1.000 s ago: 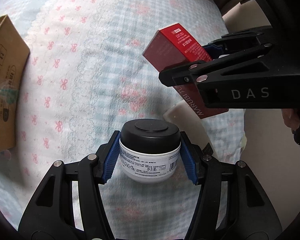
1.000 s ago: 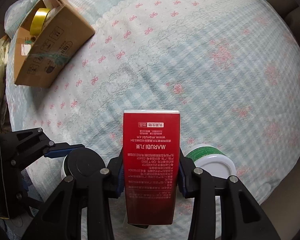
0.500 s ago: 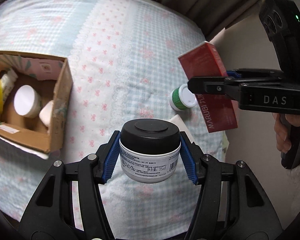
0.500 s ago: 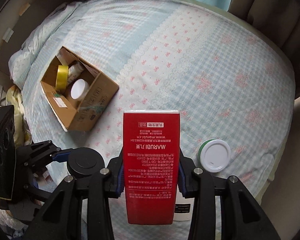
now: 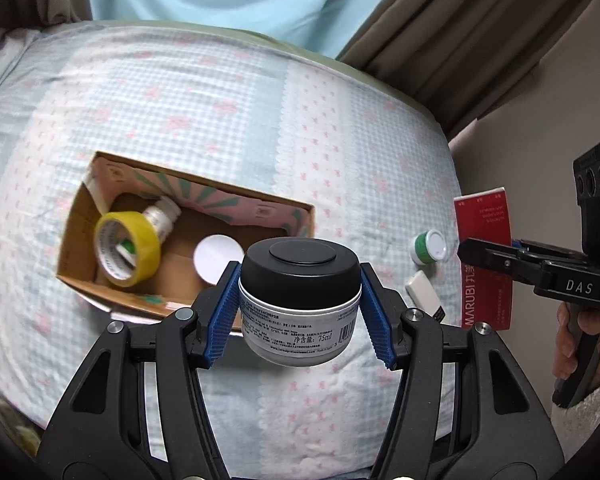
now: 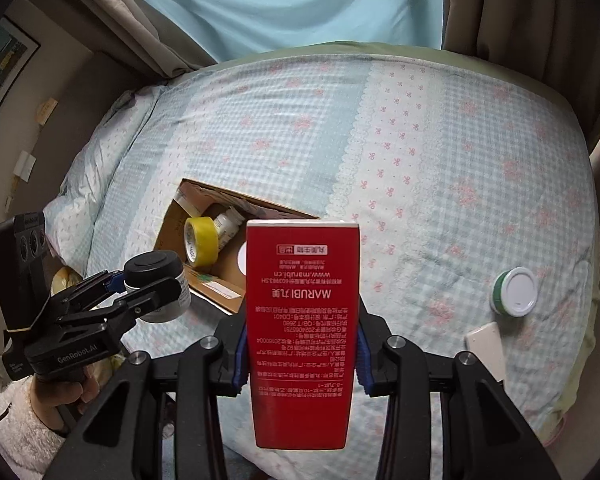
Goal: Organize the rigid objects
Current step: 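Carry the black-lidded jar and red box over the cardboard box, then lower the jar and red box into the box and open both grippers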
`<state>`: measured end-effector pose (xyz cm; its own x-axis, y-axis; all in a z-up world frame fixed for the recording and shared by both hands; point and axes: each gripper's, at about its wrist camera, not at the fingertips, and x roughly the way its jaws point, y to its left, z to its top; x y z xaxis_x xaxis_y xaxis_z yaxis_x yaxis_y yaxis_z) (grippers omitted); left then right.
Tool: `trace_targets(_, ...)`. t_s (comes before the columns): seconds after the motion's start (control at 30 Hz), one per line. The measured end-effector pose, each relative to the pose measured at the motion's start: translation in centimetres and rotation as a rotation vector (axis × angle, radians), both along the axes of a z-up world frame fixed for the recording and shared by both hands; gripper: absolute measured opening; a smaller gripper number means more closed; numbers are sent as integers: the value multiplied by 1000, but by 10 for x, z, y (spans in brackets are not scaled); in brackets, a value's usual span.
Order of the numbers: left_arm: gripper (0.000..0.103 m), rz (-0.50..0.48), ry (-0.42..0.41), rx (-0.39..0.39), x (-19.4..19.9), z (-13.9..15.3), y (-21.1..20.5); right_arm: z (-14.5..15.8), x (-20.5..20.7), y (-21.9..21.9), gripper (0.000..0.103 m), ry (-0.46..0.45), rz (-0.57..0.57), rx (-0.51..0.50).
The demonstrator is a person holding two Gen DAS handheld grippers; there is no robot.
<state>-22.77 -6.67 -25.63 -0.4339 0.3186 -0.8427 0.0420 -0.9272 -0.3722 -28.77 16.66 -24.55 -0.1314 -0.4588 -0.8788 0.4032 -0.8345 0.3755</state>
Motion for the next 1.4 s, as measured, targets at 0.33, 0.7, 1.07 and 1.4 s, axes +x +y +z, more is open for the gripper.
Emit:
trace_targets(0.33, 54, -14, -5, -49, -8, -5, -119, -6, 15, -82, 38, -42, -181, -24)
trace_targets(0.7, 54, -111, -67, -148, -43, -80, -178, -64, 0, -143, 38, -96, -300, 58)
trace_targets(1.07, 54, -184, -133, -153, -61, -153, -164, -154, -20, -199, 38, -196, -336, 21)
trace_targets(1.4, 61, -272, -129, -205, -57, -172, -151, -197, -21, -211, 38, -286, -331, -20)
